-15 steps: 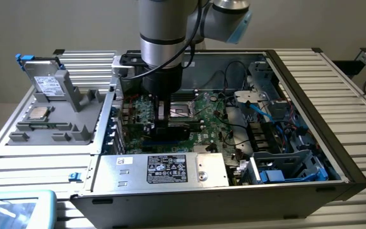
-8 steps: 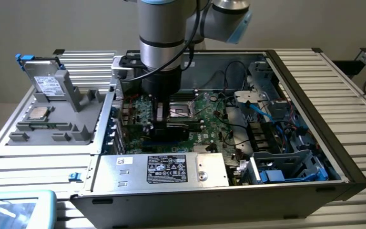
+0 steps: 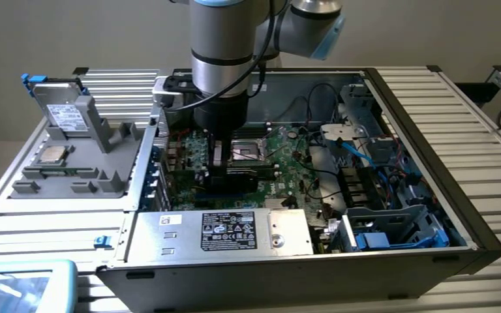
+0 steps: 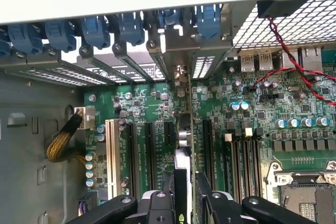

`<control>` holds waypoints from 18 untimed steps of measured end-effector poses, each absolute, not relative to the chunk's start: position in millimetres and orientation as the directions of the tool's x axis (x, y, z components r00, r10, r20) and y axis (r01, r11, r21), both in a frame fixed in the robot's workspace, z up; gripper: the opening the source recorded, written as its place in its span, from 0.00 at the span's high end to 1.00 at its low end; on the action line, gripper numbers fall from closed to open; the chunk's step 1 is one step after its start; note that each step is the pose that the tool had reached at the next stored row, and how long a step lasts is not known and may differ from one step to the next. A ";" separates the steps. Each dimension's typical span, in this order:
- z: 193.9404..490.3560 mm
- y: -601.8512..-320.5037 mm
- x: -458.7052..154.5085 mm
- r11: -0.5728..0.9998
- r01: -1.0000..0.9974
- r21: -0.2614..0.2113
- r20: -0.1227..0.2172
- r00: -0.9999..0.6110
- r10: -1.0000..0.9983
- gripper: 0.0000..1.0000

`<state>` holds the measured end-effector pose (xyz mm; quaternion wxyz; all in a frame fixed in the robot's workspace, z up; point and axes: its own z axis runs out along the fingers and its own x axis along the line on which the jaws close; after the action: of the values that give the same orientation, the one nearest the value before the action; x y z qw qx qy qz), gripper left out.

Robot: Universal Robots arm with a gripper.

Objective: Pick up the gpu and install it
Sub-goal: 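Insert the gpu into the slot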

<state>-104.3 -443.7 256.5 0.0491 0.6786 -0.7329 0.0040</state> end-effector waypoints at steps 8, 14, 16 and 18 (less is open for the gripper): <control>256.6 -443.4 -104.3 0.079 -0.995 0.063 0.077 -0.074 -0.994 0.72; 257.8 -444.8 -98.3 0.079 -0.994 0.073 0.078 -0.074 -0.994 0.72; 257.9 -445.3 -96.0 0.079 -0.994 0.074 0.079 -0.073 -0.994 0.72; 257.8 -445.4 -96.0 0.079 -0.994 0.074 0.078 -0.073 -0.994 0.72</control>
<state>-96.0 -445.4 257.8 0.0539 0.6785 -0.7326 -0.0006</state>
